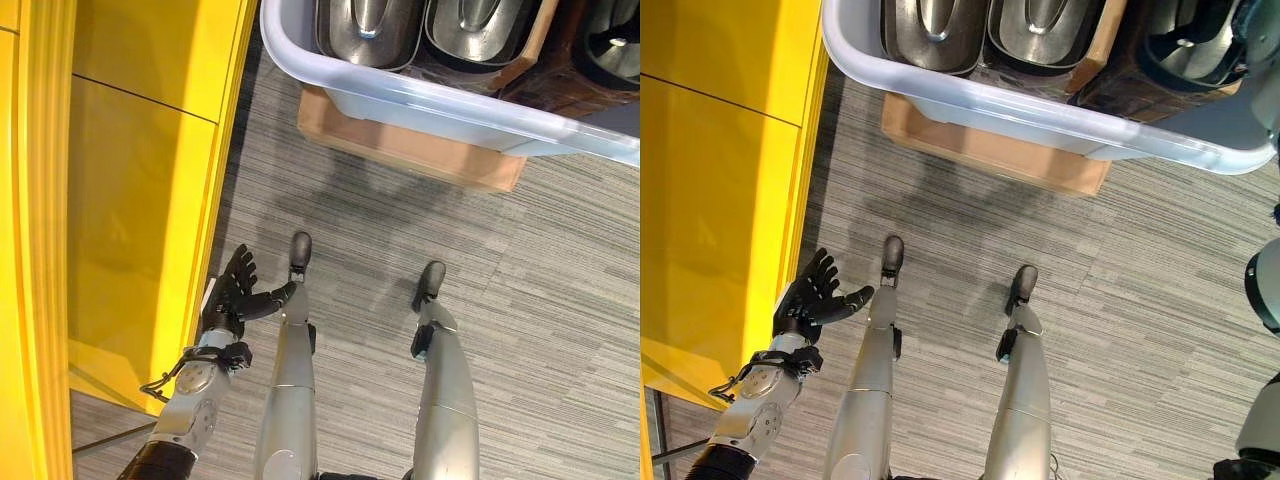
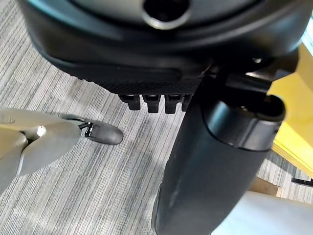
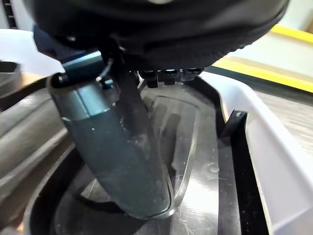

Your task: Move parts from the plastic box to the shelf.

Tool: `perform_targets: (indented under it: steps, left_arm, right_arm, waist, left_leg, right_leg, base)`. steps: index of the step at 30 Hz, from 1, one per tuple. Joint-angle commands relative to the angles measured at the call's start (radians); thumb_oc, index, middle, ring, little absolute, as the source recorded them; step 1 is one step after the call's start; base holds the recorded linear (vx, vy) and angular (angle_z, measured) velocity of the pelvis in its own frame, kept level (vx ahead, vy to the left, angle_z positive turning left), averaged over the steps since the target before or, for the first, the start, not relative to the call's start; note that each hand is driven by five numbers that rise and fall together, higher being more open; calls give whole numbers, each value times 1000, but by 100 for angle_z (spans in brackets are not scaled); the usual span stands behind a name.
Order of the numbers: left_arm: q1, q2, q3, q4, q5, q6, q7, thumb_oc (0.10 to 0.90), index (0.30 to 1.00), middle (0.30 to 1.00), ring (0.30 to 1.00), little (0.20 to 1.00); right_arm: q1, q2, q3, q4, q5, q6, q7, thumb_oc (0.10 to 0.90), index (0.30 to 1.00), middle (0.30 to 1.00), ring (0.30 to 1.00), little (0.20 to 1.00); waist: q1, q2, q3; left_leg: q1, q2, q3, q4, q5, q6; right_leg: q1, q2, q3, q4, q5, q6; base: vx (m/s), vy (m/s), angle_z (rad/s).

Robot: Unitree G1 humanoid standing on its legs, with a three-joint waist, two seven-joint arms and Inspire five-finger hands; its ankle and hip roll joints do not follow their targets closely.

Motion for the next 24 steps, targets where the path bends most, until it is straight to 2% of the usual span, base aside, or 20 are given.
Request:
perform_targets:
  steps: [1, 6, 13, 18, 20, 24]
  left_arm:
    - [45, 77, 4, -94, 0, -69, 7, 900, 1000, 1000, 1000, 1000]
    - [40, 80, -3, -99, 5, -69, 6, 900, 1000, 1000, 1000, 1000]
    - [34, 78, -14, -83, 8, -61, 1, 900, 1000, 1000, 1000, 1000]
    - [30, 72, -14, -73, 3, -55, -1, 900, 1000, 1000, 1000, 1000]
    - [29, 72, -6, -65, 1, -49, 0, 900, 1000, 1000, 1000, 1000]
    - [35, 79, 15, -57, -4, -35, -6, 900, 1000, 1000, 1000, 1000]
  right_arm:
    - [-159, -62, 103, 66, 24, 33, -73, 900, 1000, 1000, 1000, 1000]
    - [-173, -61, 107, 68, 26, 35, -81, 900, 1000, 1000, 1000, 1000]
    - [-169, -57, 103, -3, 29, 39, -87, 900, 1000, 1000, 1000, 1000]
    - [-148, -70, 94, -184, 18, 44, -88, 900, 1000, 1000, 1000, 1000]
    - [-124, -92, 79, -325, 8, 49, -87, 900, 1000, 1000, 1000, 1000]
    - [-74, -124, 41, -453, -4, 49, -67, 900, 1000, 1000, 1000, 1000]
  waist:
    - [-2, 19, -7]
    - [-1, 24, -7]
    - [-3, 14, -7]
    - [-12, -12, -7]
    - [-20, -36, -7]
    - [-25, -77, -10]
  left_leg:
    - [129, 44, 18, -8, -72, -31]
    - [131, 41, 18, -8, -71, -32]
    - [159, 44, 18, -3, -77, -32]
    - [197, 46, 19, 3, -87, -32]
    - [234, 48, 21, 14, -99, -31]
    - [287, 45, 25, 23, -112, -29]
  right_leg:
    - [94, 26, -10, -175, 121, -20]
    - [94, 26, -8, -169, 118, -21]
    - [125, 25, -13, -170, 115, -21]
    - [177, 27, -21, -182, 117, -21]
    - [227, 25, -23, -191, 119, -19]
    - [313, 24, -32, -225, 128, -17]
  base:
    - [0, 0, 0]
    - [0, 0, 0]
    - [-1, 1, 0]
    - [-8, 3, 0]
    - [-34, 35, 8]
    - [-34, 29, 8]
